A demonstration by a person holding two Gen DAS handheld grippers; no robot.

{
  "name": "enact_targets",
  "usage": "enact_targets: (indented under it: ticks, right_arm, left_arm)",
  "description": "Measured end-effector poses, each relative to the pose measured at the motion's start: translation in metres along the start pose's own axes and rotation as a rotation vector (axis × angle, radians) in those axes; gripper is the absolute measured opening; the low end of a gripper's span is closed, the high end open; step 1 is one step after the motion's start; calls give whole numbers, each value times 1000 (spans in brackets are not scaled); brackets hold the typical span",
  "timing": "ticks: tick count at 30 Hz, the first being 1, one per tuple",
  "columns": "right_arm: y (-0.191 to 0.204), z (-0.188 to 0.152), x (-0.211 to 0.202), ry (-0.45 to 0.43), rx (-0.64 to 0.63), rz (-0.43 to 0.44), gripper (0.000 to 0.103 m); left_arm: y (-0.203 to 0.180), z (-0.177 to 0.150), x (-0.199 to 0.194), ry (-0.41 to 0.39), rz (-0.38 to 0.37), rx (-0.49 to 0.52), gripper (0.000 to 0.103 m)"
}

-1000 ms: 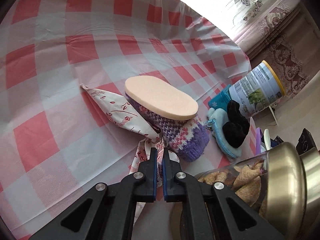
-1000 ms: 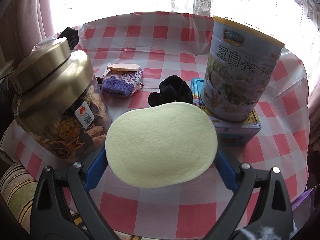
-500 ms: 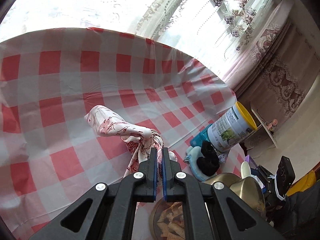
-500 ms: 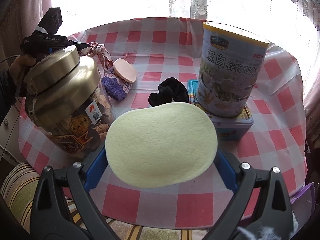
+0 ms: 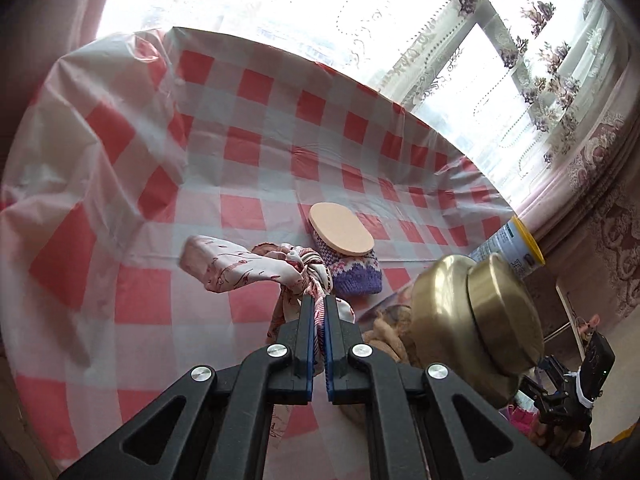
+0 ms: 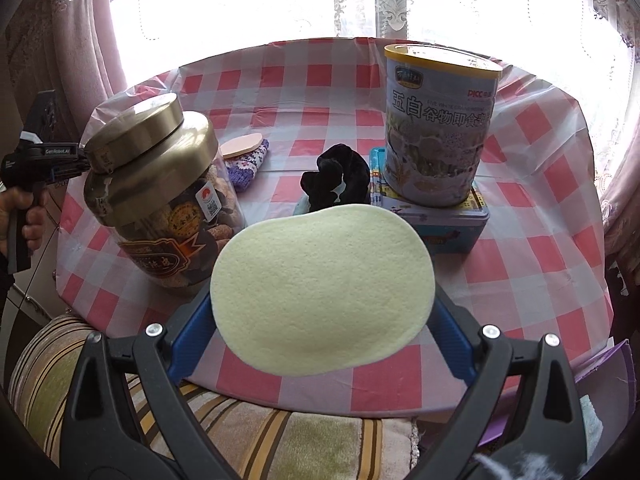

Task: Organize soft objects
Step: 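Lift the floral cloth and yellow sponge and carry them over the white box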

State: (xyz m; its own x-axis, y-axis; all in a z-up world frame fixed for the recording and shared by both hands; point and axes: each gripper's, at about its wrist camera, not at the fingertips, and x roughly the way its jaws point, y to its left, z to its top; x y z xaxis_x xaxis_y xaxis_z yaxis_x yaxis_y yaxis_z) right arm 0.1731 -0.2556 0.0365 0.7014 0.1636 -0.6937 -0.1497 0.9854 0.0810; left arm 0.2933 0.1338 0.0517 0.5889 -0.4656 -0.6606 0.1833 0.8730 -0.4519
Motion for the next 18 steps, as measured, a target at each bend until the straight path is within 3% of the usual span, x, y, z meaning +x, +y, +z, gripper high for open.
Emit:
enact_targets:
  ticks: [6,11,18]
  right_arm:
    - [7,-7,-12,-3,-18,2,97]
    - [12,-14,-22,-6,-37,2,97]
    - [18,-23,-38,-17,-56,4,97]
  left_arm:
    - [-21,-43,-35,-53,75,15,4]
    - [-43,-76,-58,-88,185,40,4]
    - [-82,-116,-79,-114,246,81,4]
